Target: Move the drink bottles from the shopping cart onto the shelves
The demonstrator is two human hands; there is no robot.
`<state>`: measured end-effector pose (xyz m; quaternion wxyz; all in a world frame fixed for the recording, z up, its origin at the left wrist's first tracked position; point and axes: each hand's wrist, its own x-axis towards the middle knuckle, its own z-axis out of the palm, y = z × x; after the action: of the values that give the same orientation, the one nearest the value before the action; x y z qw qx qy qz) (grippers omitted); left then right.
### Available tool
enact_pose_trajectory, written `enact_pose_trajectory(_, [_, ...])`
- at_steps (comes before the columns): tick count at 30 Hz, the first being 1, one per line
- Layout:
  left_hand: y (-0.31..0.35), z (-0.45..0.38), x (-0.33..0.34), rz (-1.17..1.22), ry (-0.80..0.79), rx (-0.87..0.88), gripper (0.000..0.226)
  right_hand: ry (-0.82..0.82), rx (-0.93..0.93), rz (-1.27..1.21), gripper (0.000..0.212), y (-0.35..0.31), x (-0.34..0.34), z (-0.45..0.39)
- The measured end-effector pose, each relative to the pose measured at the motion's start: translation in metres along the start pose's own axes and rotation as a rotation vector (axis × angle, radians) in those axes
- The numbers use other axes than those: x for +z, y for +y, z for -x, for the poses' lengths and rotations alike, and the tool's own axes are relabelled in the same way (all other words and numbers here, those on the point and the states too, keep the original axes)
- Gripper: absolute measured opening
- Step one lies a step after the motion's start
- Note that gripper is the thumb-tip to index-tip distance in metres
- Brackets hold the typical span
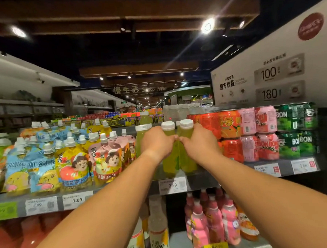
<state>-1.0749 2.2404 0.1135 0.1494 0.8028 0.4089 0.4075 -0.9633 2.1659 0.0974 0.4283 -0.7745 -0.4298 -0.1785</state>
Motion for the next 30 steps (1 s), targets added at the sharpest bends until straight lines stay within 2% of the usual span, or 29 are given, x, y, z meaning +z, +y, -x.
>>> enact_pose_trajectory(5, [0.007, -0.014, 0.01, -0.114, -0.017, -0.04, 0.054, -0.04, 0.016, 0.083, 0.051, -0.005, 0.009, -0.018])
enact_pose_trajectory(9, [0.001, -0.018, 0.018, -0.117, -0.017, -0.064, 0.053, -0.058, 0.012, 0.162, 0.037, -0.003, 0.022, -0.023])
enact_pose_trajectory(18, [-0.004, -0.007, 0.025, -0.094, 0.061, -0.048, 0.053, -0.039, -0.02, 0.18, 0.051, -0.002, 0.021, -0.015])
enact_pose_trajectory(24, [-0.002, 0.002, 0.023, -0.119, 0.007, -0.081, 0.05, -0.101, 0.002, 0.12, 0.045, -0.003, 0.019, -0.006])
enact_pose_trajectory(27, [0.002, 0.009, 0.014, -0.082, 0.015, -0.051, 0.053, -0.085, -0.041, 0.11, 0.057, -0.007, 0.009, 0.007])
enact_pose_trajectory(30, [0.007, 0.016, -0.005, -0.084, 0.019, 0.045, 0.051, -0.051, -0.072, 0.112, 0.046, -0.017, -0.005, 0.019])
